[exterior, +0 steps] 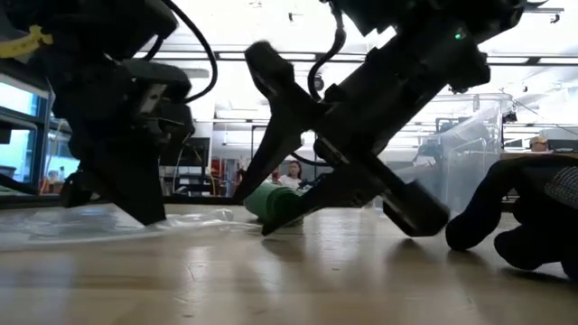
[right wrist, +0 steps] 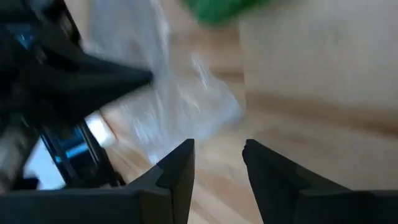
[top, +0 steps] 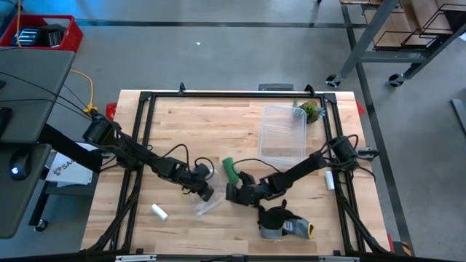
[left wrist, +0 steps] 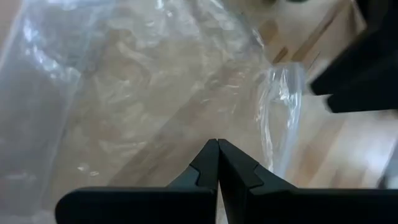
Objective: Roll bandage
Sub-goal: Open the transparent zip bag
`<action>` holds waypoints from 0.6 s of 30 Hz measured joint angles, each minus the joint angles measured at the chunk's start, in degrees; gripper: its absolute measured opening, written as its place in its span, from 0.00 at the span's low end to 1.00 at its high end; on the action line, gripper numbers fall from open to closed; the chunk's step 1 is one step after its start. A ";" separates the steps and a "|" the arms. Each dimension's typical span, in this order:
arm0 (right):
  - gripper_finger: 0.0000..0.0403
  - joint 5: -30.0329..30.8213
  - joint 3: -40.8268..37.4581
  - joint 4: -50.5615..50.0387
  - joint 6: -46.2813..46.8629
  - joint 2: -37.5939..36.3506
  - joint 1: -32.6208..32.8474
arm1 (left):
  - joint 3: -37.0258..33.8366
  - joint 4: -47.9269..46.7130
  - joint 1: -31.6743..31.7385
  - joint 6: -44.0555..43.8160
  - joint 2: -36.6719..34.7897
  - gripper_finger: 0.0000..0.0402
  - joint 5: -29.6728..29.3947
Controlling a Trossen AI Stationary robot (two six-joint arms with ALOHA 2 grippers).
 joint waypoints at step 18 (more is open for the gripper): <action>0.27 -1.69 0.13 1.56 -2.86 0.46 -2.88 | 0.00 8.63 3.93 -9.85 3.77 0.00 1.40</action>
